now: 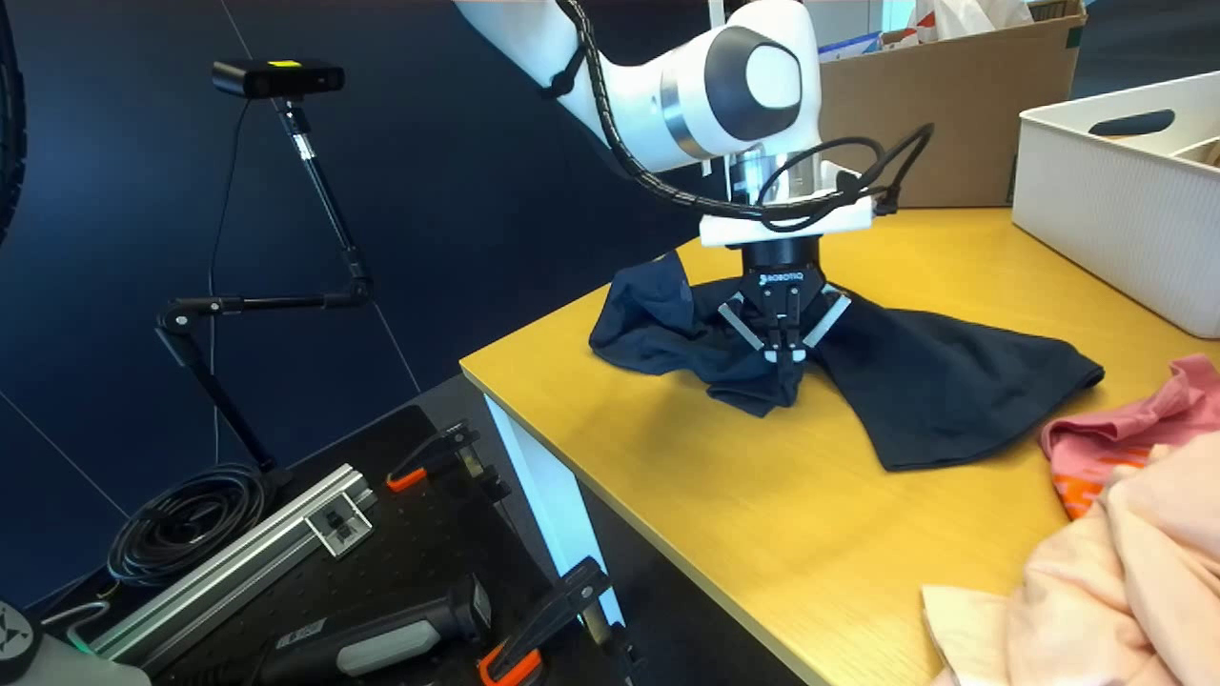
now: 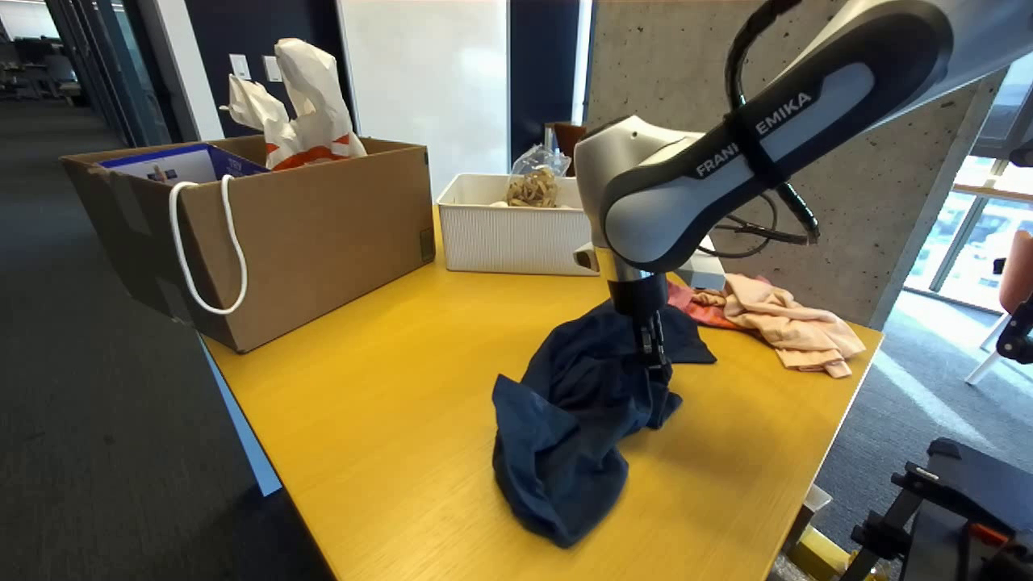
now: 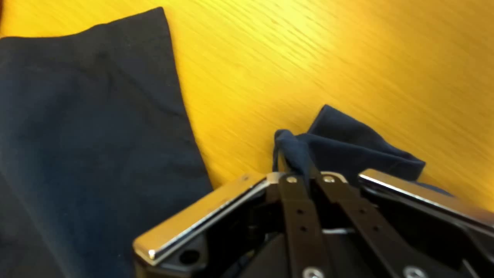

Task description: Stretch out the black shirt

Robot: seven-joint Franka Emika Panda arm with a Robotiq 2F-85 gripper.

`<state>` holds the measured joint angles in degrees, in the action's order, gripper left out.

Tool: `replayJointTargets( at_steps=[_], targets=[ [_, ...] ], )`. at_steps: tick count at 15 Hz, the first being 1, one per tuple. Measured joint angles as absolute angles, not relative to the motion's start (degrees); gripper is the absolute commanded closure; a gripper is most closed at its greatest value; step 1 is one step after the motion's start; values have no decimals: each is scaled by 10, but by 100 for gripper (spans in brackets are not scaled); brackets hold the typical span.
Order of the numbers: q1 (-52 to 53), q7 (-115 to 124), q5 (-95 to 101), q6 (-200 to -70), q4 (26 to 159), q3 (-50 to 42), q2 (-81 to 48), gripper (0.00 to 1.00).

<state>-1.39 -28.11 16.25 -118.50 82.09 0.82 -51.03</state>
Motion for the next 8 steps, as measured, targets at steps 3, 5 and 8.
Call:
replayJointTargets(
  at_steps=[3, 5, 8],
  targets=[
    [3, -200, 123, -1185, 858, 22, -473, 99],
    [16, -143, 105, -1185, 891, 25, -440, 99],
    [29, -76, 87, -1186, 943, 25, -379, 99]
  ],
)
